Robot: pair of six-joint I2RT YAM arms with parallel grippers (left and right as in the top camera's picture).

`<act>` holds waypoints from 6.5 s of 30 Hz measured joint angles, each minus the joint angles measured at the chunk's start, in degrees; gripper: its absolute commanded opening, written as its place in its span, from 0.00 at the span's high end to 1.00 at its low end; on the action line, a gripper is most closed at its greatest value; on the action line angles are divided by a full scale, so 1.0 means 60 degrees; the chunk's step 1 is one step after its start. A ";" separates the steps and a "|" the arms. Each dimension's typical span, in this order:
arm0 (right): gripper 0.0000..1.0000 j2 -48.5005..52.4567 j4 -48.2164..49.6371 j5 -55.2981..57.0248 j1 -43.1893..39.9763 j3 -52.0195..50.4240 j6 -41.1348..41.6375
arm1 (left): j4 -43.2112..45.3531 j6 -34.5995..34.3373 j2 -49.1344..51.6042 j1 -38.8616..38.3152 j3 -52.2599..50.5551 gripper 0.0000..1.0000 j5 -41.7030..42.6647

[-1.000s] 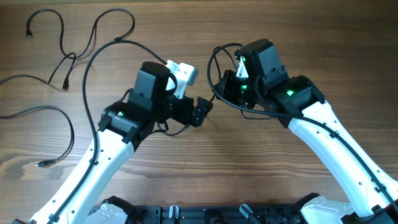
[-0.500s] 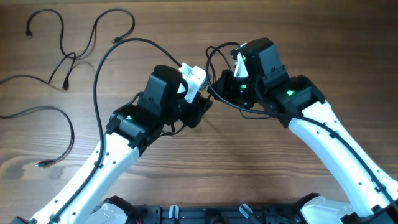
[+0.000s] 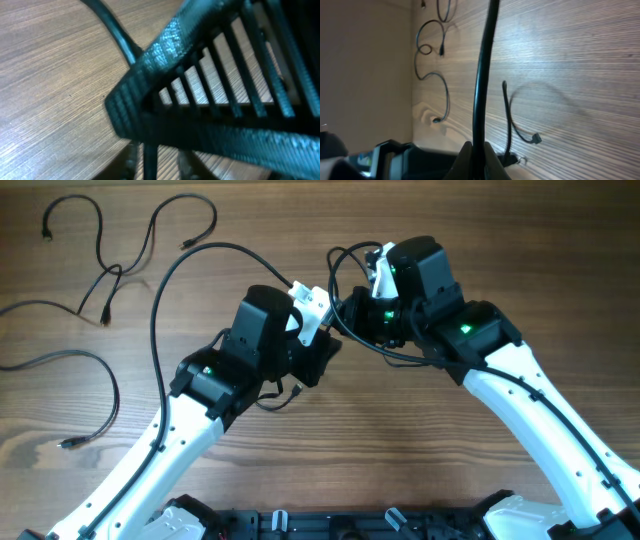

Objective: Untangle cables

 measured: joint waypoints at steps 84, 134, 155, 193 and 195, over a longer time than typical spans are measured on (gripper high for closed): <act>0.00 0.0000 -0.1239 0.2000 0.0000 0.0022 -0.0805 | -0.4834 -0.9821 0.2973 1.3806 0.1654 0.96 -0.4204; 0.00 0.0000 -0.1344 0.2138 0.0000 0.0022 -0.0805 | -0.0805 -0.8269 0.5435 1.4054 -0.0040 0.96 -0.4918; 0.00 0.0000 -0.1829 0.2138 0.0000 0.0022 -0.0805 | 0.2291 -0.7173 0.5468 1.2247 0.0146 0.96 -0.3730; 0.00 0.0000 -0.1840 0.2142 0.0000 0.0022 -0.0805 | -0.0226 -0.7297 0.6663 1.3351 0.1654 0.27 -0.4229; 0.00 0.0000 -0.1851 0.2142 0.0000 0.0022 -0.0805 | -0.0474 -0.7282 0.6663 1.3351 0.1661 0.26 -0.4452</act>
